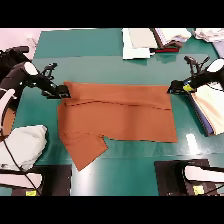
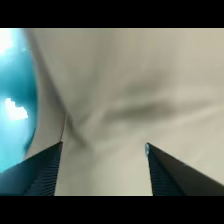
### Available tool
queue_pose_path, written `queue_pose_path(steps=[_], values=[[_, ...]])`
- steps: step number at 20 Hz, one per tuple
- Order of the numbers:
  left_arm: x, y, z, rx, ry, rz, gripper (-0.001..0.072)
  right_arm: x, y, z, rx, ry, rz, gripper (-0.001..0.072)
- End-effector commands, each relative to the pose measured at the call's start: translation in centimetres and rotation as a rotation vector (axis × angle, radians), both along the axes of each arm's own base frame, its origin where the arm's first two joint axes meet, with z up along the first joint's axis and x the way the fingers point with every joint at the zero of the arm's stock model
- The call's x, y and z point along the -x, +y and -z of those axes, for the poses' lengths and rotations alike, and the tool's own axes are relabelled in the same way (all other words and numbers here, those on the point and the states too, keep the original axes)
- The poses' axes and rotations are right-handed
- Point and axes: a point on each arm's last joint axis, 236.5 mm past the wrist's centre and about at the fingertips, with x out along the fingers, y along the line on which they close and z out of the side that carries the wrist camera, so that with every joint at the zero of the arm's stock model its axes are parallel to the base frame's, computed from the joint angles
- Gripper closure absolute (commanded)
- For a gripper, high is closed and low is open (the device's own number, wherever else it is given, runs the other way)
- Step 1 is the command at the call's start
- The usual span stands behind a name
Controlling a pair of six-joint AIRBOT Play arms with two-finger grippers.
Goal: Fold the shirts.
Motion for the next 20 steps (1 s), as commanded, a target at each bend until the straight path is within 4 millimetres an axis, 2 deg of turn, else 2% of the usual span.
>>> queue_pose_path(steps=[1, 4, 7, 9, 12, 14, 18, 20], values=[[4.3, 1.6, -2.2, -0.065, 0.009, -0.002, 0.0097, 0.9, 1.0, -3.7, -0.020, -0.079, -0.003, 0.0303], [11.4, 2.6, -0.8, -0.090, 0.069, -0.060, 0.0097, 1.9, 1.1, -6.2, -0.001, -0.168, 0.004, 0.0303], [18.6, 1.2, 1.3, -0.018, 0.149, -0.113, 0.0096, 2.2, 1.1, -7.7, 0.008, -0.219, 0.009, 0.0303], [21.6, -0.1, 2.2, 0.046, 0.185, -0.156, 0.0097, 2.1, 1.1, -8.0, 0.008, -0.230, 0.011, 0.0303], [24.2, -1.7, 3.7, 0.117, 0.257, -0.177, 0.0097, 2.2, 1.2, -8.0, 0.007, -0.229, 0.011, 0.0303], [24.9, -2.4, 4.6, 0.152, 0.280, -0.198, 0.0097, 2.4, 1.2, -7.9, 0.005, -0.219, 0.007, 0.0304], [24.6, -4.2, 5.4, 0.248, 0.267, -0.252, 0.0097, 2.6, 1.3, -7.8, 0.003, -0.210, 0.003, 0.0304], [23.5, -5.3, 5.0, 0.310, 0.221, -0.254, 0.0121, 2.7, 1.3, -7.8, 0.002, -0.208, 0.002, 0.0305]])
